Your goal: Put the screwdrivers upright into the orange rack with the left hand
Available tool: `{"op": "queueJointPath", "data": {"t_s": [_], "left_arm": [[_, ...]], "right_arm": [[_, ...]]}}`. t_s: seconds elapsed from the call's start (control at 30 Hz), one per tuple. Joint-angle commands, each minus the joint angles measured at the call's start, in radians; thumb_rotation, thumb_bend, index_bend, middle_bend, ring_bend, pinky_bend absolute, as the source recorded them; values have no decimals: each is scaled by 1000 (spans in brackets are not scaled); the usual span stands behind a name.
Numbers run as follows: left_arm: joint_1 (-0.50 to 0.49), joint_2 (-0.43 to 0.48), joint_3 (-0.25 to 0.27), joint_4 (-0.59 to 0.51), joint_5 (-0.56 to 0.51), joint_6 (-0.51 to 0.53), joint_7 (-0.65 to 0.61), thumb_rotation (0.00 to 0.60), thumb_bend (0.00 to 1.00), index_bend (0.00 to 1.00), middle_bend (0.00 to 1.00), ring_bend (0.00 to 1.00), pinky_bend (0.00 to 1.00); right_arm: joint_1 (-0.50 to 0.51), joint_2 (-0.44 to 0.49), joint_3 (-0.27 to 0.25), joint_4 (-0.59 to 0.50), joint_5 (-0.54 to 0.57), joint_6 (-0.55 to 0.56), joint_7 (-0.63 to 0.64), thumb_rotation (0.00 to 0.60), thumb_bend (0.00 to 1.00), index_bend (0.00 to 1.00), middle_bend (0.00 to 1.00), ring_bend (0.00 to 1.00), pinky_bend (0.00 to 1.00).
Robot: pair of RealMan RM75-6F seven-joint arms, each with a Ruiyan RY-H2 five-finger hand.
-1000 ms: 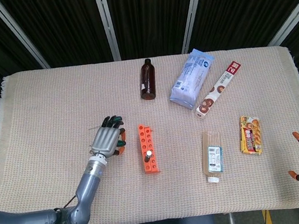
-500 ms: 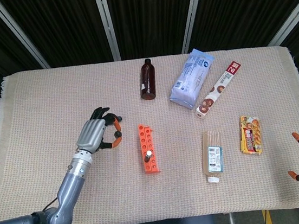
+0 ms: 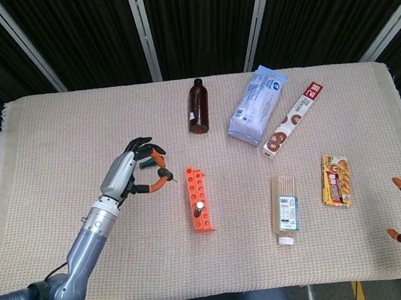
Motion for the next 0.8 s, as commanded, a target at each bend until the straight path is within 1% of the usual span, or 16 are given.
{"op": "queueJointPath", "data": {"t_s": [0.03,0.23,0.5,0.8], "left_arm": [[-15,25,-28,-11,-17,-44,-47,600,605,737,294,81,0],[-38,61,-55,-30,-38,-82,-80,600,606,734,287,78,0],[-75,97,-79,-45,-105,-123,-91,600,606,729,282,71,0],[-93,113,-82,-52,-127,-144,-112,600,604,727,279,68,0]], "right_arm": [[1,-1,0,1,0,-3,1,600,26,92,0,0,0],[3,-1,0,3,3,-7,3,600,24,92,0,0,0],[3,-2,0,5,7,-12,4,600,25,92,0,0,0],[3,-2,1,7,7,-11,7,600,24,92,0,0,0]]}}
